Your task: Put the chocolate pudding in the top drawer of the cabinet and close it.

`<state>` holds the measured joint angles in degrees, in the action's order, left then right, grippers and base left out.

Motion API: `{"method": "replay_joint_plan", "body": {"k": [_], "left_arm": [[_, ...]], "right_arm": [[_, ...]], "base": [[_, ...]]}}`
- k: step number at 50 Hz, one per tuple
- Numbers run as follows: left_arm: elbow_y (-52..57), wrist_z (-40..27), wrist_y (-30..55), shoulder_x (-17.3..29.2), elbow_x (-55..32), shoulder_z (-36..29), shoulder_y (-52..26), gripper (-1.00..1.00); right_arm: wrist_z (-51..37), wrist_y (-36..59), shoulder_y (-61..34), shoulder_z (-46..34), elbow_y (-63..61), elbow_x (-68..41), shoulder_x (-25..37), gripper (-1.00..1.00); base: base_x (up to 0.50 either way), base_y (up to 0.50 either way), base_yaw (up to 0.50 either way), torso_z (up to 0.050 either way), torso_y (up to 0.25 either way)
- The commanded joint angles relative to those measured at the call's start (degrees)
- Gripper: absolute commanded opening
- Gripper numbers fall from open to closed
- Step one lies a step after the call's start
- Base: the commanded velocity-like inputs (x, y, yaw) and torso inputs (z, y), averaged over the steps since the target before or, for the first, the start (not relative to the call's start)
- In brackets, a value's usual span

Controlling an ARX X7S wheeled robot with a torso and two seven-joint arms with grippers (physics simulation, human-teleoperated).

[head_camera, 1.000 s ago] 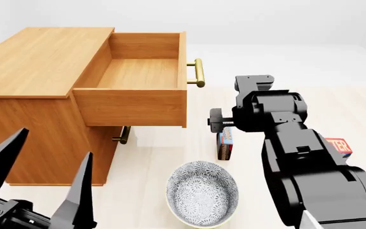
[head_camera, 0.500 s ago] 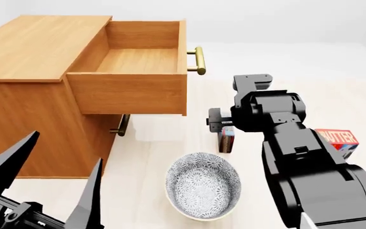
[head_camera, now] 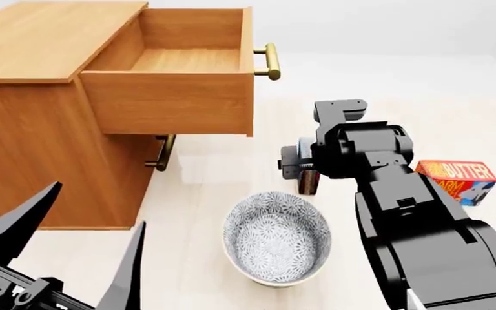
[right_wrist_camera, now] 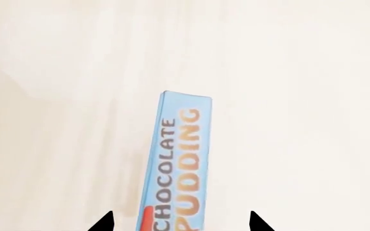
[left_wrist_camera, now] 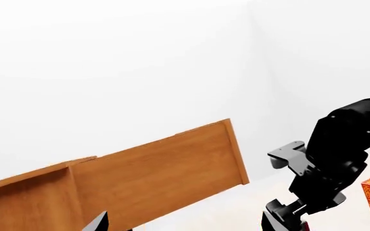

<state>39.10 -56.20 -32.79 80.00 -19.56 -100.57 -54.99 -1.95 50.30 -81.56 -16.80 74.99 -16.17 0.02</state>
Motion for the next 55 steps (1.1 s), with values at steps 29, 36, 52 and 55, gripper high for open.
{"method": "replay_joint_plan", "body": {"k": [29,36,52,55], "left_arm": [[-1.6,1.3,-0.4,-1.3,-1.5,0.4,0.3,1.00],[-1.5,1.1,-0.2,-1.3,-1.2,0.4,0.5,1.00],[-1.6,1.9,-0.9,-1.2,0.2,0.2,1.1,1.00],[-1.5,1.8,-0.6,-1.3,0.4,0.2,1.1,1.00]], "right_arm": [[0.6,1.0,-0.7,6.1,0.0,3.3,0.0,1.00],[0.2,0.9,-0.6,5.8,0.0,2.7,0.0,1.00],[0.3,5.3,-1.2,11.5,0.0,5.9,0.0,1.00],[0.1,6.2,-1.5,12.4,0.0,6.6,0.0,1.00]], "base": [[0.00,0.00,0.00,-0.036,0.000],[0.00,0.00,0.00,0.000,0.000],[0.00,0.00,0.00,0.000,0.000],[0.00,0.00,0.00,0.000,0.000]]}}
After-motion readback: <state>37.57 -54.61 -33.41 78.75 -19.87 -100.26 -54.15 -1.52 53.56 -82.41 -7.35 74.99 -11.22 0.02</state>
